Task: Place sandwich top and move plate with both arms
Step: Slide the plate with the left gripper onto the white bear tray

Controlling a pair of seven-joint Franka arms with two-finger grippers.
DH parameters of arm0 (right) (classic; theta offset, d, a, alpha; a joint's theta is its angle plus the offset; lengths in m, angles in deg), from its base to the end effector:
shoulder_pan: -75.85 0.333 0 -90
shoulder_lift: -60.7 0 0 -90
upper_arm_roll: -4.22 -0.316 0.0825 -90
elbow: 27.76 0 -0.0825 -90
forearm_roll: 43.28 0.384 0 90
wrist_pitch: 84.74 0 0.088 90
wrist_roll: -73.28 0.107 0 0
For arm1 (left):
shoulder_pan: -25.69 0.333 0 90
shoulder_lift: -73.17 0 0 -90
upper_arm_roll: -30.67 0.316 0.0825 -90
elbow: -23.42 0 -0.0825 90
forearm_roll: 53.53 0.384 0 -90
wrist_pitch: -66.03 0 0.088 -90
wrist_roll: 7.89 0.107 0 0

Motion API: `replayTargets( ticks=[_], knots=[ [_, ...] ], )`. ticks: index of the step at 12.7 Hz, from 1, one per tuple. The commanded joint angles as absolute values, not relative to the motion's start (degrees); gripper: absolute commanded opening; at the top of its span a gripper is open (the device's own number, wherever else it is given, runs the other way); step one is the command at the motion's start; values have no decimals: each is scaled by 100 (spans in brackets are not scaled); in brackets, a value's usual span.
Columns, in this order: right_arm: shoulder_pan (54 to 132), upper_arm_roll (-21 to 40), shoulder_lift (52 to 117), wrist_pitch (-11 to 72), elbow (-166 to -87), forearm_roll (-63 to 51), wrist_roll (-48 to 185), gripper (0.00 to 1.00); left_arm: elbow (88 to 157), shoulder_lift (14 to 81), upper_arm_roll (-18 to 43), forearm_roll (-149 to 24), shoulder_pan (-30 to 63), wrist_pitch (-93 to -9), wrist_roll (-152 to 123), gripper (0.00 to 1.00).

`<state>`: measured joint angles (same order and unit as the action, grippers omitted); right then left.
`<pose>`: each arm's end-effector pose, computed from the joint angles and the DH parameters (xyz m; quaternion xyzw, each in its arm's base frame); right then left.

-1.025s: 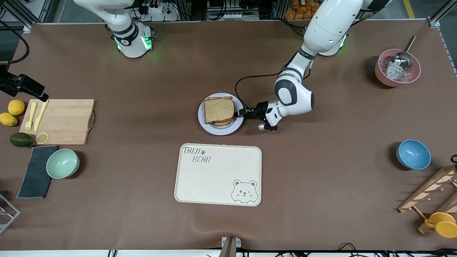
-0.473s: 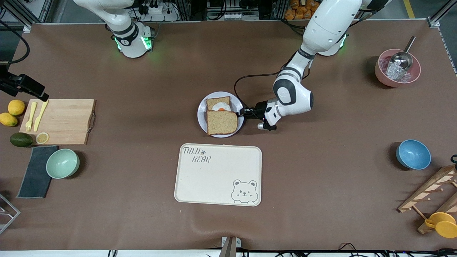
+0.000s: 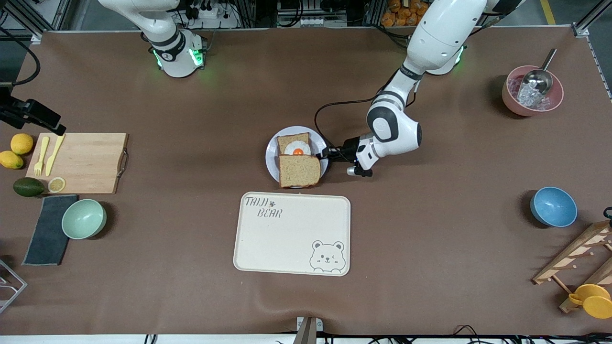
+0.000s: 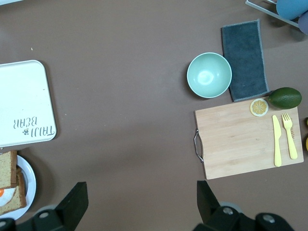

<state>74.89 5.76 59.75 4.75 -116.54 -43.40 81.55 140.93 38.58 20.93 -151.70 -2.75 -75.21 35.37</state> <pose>0.5484 -0.0243 0.6429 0.9955 -0.0939 0.0145 0.0001 0.4442 -0.3511 0.1276 0.8861 0.0760 -0.0633 0.4528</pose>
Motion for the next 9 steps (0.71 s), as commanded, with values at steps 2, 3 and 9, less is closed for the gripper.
replayTargets(
  ticks=[2,3,9],
  knots=[
    [7462,554,6052,342,-11539,-4442,8083,100,14216,4267,2083,-15372,-305,-7643,3711,2],
    [7462,554,6061,342,-11539,-4442,8083,100,14268,4346,2074,-15381,-340,-7739,3711,2],
    [7479,589,6062,333,-11548,-4442,8083,100,13953,4426,2083,-15864,-437,-8381,3738,2]
  ],
)
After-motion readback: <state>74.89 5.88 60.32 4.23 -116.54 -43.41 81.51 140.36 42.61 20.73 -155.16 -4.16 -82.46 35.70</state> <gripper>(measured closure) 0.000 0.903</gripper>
